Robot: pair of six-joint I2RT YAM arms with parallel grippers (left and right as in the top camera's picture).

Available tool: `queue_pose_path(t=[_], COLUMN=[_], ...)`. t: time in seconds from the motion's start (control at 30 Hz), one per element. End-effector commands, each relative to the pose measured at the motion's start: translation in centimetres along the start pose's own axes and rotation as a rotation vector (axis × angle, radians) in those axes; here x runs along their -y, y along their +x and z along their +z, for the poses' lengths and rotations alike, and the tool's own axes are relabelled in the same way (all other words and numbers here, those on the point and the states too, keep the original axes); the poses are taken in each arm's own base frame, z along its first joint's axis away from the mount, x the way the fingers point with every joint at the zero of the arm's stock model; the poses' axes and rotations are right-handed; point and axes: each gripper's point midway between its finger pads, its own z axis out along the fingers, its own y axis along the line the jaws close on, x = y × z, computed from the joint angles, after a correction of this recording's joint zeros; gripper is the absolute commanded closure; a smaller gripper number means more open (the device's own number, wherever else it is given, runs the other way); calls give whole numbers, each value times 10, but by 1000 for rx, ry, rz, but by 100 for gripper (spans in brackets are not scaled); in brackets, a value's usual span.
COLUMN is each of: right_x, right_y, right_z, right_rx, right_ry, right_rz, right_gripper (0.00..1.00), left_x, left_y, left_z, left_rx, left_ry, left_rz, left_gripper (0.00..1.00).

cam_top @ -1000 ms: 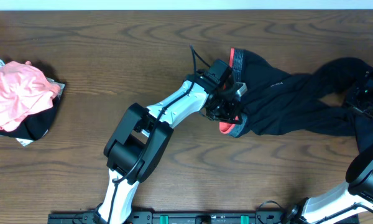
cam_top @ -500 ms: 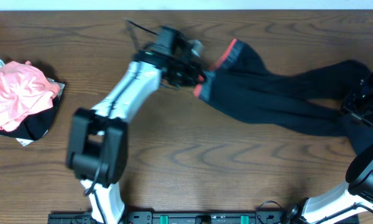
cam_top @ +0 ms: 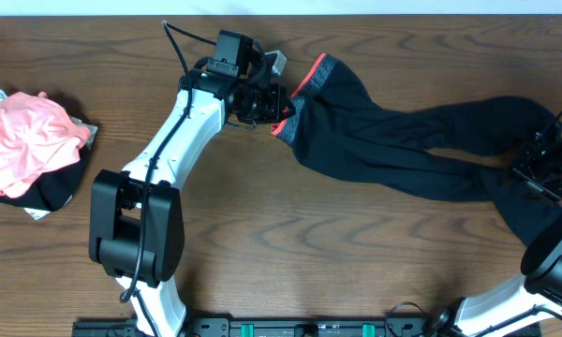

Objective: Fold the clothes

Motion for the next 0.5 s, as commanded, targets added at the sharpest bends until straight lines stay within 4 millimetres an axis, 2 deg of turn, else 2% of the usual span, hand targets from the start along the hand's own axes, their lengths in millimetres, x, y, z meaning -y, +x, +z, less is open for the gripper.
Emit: queue_pose_path(t=[0.0,0.13,0.3,0.37,0.43,0.47], right_x=[-3,-1,-1,-1,-3,-4], right_y=[10,15,16,16,16,15], right_z=[9,24,27,27,27,27], right_rx=[-18,-33,-35,-34,-31,-28], right_ry=[-4,-4,-4,-4,-12,-20], right_rz=[-2,8,10,10,10,9], right_gripper=[47,47,48,47,48,48], left_x=[-12,-2,22,19,16,16], left_y=[-19,-59,-114,-124,-122,-116], left_z=[-4,-9,-27,-29,-23,-14], left_rx=[76,235,483,538,539,511], left_ry=[-91,-80,-66,-128,-174,-179], left_rz=[55,145,273,278,272,269], left_gripper=[94,93,93,93,90,75])
